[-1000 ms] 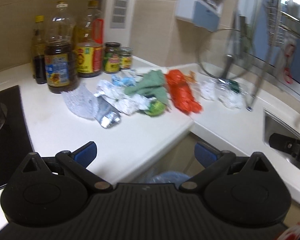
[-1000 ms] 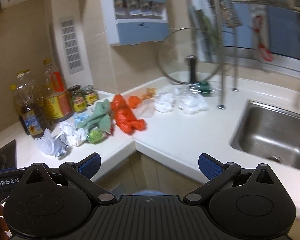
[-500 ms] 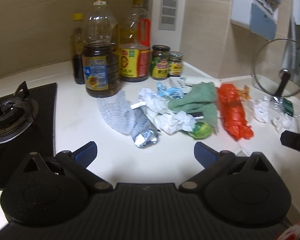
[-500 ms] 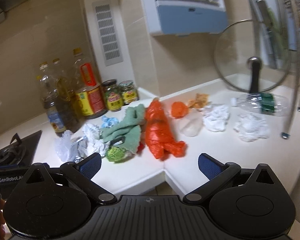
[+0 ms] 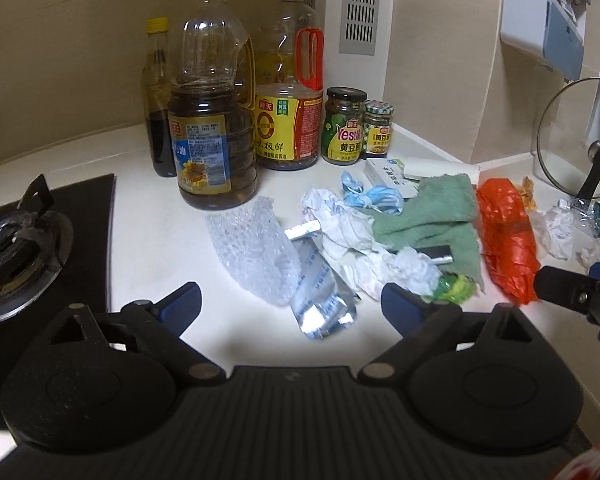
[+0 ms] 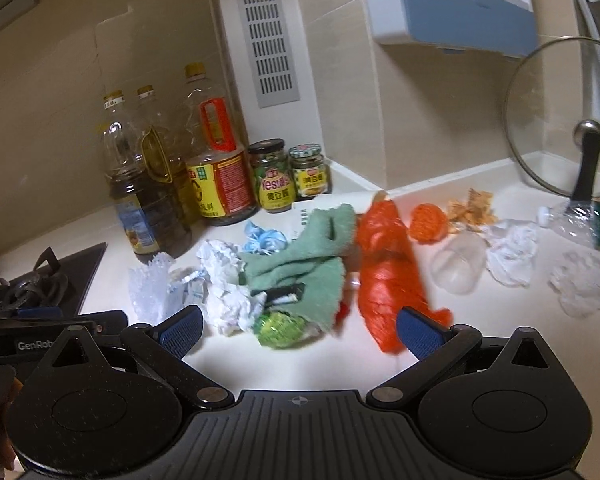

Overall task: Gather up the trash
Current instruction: 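Move both tools to the counter and close the left gripper on the bubble wrap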

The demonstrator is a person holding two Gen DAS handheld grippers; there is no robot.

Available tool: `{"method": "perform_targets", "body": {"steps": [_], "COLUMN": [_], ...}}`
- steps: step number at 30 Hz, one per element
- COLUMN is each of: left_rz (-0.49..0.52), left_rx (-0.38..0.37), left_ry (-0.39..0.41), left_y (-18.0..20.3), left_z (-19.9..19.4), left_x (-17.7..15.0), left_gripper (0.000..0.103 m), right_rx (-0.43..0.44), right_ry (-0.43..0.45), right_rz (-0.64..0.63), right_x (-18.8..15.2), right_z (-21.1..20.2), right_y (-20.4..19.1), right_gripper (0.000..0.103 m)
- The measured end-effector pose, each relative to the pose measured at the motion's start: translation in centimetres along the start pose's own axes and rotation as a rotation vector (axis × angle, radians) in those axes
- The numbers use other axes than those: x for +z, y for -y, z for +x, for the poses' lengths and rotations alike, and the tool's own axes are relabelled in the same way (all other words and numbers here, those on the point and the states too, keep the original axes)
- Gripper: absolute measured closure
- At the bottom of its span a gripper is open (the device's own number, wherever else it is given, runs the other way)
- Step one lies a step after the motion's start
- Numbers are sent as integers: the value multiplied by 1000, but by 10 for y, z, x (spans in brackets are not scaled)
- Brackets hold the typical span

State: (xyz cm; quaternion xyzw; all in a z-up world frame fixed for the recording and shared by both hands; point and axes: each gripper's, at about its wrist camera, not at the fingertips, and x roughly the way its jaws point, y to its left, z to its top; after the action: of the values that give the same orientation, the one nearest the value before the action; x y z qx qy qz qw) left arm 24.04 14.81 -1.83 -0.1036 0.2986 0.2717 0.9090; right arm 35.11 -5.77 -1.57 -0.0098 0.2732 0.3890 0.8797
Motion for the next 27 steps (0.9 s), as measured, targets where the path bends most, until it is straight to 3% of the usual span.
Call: {"method": "perform_targets", "body": {"steps": [9, 15, 18, 21, 27], "left_rz": [4, -16, -44, -36, -20], "left_rx": [-44, -39, -22, -12, -18], "left_ry": [-17, -40, -52, -52, -70], "left_y": [-24, -26, -25, -21, -14], "left_z": [46, 68, 75, 81, 96], "left_x": [14, 13, 14, 15, 18], "left_gripper": [13, 15, 18, 20, 33], "right_rx": [-39, 14, 63, 74, 134], "right_ry": [-20, -50, -84, -85, -113], "right_rz": [-54, -130, -150, -198, -257], "right_x": [7, 8, 10, 13, 15], "right_z": [41, 66, 79, 89, 105], "right_y": [-23, -31, -30, -30, -32], "right_gripper": [0, 0, 15, 15, 16]}}
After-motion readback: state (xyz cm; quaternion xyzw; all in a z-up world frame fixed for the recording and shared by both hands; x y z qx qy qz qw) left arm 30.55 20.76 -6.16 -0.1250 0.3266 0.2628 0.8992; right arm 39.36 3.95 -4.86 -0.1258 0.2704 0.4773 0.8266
